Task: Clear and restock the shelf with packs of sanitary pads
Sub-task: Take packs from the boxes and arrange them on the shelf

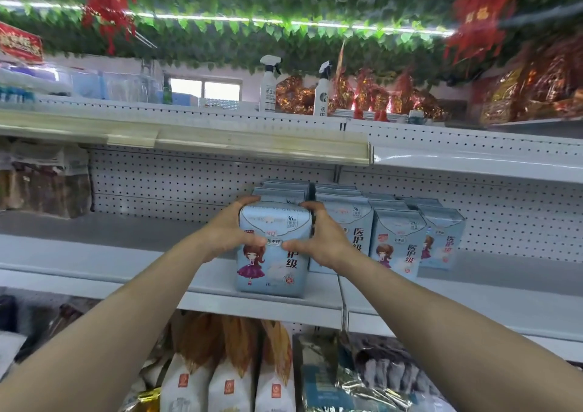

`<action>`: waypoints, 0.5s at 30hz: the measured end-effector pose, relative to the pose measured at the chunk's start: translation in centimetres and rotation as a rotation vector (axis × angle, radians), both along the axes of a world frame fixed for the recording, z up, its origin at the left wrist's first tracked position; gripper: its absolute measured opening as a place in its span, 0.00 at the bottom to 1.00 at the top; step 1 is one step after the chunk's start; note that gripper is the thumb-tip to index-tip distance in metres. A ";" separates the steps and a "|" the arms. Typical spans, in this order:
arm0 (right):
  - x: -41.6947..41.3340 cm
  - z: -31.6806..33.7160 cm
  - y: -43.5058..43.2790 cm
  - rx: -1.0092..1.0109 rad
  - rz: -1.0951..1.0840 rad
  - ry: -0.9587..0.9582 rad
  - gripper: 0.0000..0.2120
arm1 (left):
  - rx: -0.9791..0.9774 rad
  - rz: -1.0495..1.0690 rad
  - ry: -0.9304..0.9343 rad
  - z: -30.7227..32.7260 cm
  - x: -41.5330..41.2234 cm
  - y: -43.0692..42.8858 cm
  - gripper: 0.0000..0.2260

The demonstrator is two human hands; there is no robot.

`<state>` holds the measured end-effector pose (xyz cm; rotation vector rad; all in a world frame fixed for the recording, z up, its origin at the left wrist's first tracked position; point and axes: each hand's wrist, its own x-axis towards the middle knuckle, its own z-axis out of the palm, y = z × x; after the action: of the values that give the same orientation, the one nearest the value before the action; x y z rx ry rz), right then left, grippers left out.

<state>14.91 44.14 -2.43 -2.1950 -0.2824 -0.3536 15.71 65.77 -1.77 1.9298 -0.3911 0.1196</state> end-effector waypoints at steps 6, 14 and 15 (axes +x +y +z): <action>1.1 0.7 0.5 -0.089 -0.054 -0.024 0.45 | 0.068 0.050 -0.035 0.0 2.2 0.3 0.43; 2.2 1.1 0.8 -0.090 -0.063 -0.016 0.42 | 0.097 0.075 -0.040 0.0 4.0 0.5 0.42; 2.2 1.2 0.8 -0.091 -0.063 -0.019 0.42 | 0.096 0.073 -0.042 0.0 4.1 0.5 0.42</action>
<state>17.11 44.91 -1.26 -2.2945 -0.2441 -0.4042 19.79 66.28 -1.80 2.0398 -0.3600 0.1931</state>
